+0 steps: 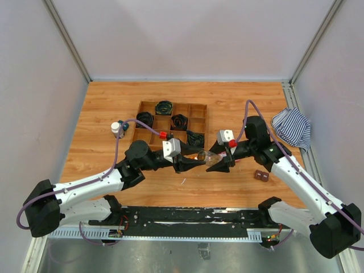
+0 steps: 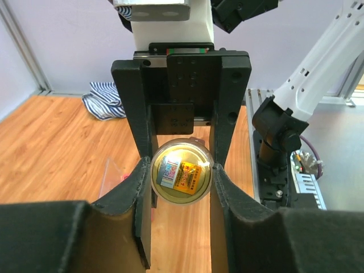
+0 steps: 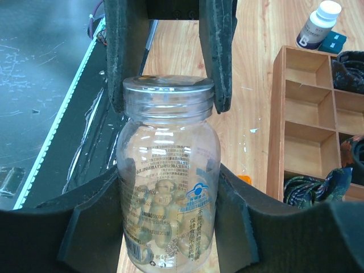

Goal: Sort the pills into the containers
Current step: Unscrew the lid of the pill bottle.

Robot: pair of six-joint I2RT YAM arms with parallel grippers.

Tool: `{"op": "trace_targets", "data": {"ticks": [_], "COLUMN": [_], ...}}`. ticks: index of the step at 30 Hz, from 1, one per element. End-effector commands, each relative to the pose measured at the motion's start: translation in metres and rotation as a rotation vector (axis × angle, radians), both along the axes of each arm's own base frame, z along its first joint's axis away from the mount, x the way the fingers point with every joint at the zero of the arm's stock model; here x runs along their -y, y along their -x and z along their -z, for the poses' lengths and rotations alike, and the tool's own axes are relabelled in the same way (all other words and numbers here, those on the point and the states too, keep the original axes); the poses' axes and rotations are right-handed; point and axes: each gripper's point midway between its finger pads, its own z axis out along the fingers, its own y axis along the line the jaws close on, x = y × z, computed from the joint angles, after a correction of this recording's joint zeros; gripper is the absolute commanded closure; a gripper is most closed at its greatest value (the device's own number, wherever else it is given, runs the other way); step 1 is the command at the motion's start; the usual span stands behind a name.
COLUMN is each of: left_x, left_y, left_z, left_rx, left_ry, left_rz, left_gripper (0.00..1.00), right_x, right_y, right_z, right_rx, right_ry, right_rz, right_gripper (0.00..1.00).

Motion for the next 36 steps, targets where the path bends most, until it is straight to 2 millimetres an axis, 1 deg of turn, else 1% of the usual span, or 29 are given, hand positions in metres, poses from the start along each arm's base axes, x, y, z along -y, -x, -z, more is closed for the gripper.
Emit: {"op": "trace_targets", "data": {"ticks": [1,2,3,4,7,9,13,16,20,23,24,25,26,27,28,30,32,34,36], "left_x": [-0.003,-0.004,-0.005,-0.007,-0.016,-0.023,-0.038,-0.039,-0.029,-0.024,-0.025,-0.025,-0.026,-0.027,-0.027,-0.031,-0.037,-0.045,-0.053], "left_y": [-0.005,-0.006,-0.005,-0.004,-0.012,-0.024,-0.037,-0.037,-0.030,-0.025,-0.024,-0.023,-0.023,-0.021,-0.017,-0.010,-0.005,-0.003,-0.002], "left_z": [-0.012,-0.016,-0.018,-0.020,-0.025,-0.021,-0.012,-0.013,-0.023,-0.031,-0.033,-0.035,-0.037,-0.040,-0.042,-0.048,-0.051,-0.051,-0.050], "left_rx": [-0.017,-0.037,-0.062,-0.107,-0.267,-0.404,-0.561,-0.605,-0.594,-0.569,-0.563,-0.559,-0.558,-0.553,-0.543,-0.535,-0.517,-0.498,-0.481], "left_ry": [0.041,0.055,0.069,0.088,0.181,0.243,0.331,0.367,0.351,0.349,0.354,0.361,0.370,0.377,0.384,0.411,0.431,0.439,0.446], "left_rz": [-0.027,-0.032,-0.035,-0.037,-0.108,-0.189,-0.309,-0.335,-0.269,-0.229,-0.223,-0.219,-0.217,-0.204,-0.185,-0.150,-0.139,-0.154,-0.172], "left_gripper": [0.90,0.97,1.00,1.00,1.00,1.00,1.00,1.00,1.00,0.99,0.95,0.87,0.76,0.62,0.50,0.29,0.13,0.02,0.01], "right_x": [-0.001,0.000,0.000,0.000,-0.001,-0.002,-0.002,-0.003,-0.003,-0.003,-0.003,-0.003,-0.003,-0.003,-0.003,-0.004,-0.004,-0.004,-0.004], "right_y": [0.000,0.000,-0.002,-0.003,-0.007,-0.010,-0.011,-0.011,-0.010,-0.010,-0.010,-0.011,-0.011,-0.011,-0.011,-0.011,-0.009,-0.008,-0.006], "right_z": [-0.010,-0.009,-0.009,-0.010,-0.012,-0.015,-0.017,-0.017,-0.017,-0.015,-0.015,-0.015,-0.015,-0.015,-0.015,-0.015,-0.016,-0.017,-0.020], "right_rx": [0.017,0.016,0.017,0.013,-0.011,-0.025,-0.055,-0.063,-0.076,-0.076,-0.076,-0.075,-0.073,-0.072,-0.070,-0.074,-0.078,-0.077,-0.072], "right_ry": [-0.024,-0.021,-0.017,-0.012,-0.018,-0.023,-0.033,-0.037,-0.039,-0.037,-0.037,-0.036,-0.036,-0.036,-0.037,-0.042,-0.049,-0.055,-0.061], "right_rz": [-0.018,-0.012,-0.003,0.005,0.032,0.044,0.059,0.058,0.048,0.051,0.050,0.052,0.052,0.053,0.053,0.048,0.038,0.032,0.027], "right_gripper": [0.99,0.99,1.00,1.00,1.00,0.99,0.99,0.99,0.99,0.99,1.00,1.00,0.99,0.99,0.99,1.00,0.99,0.99,0.99]}}
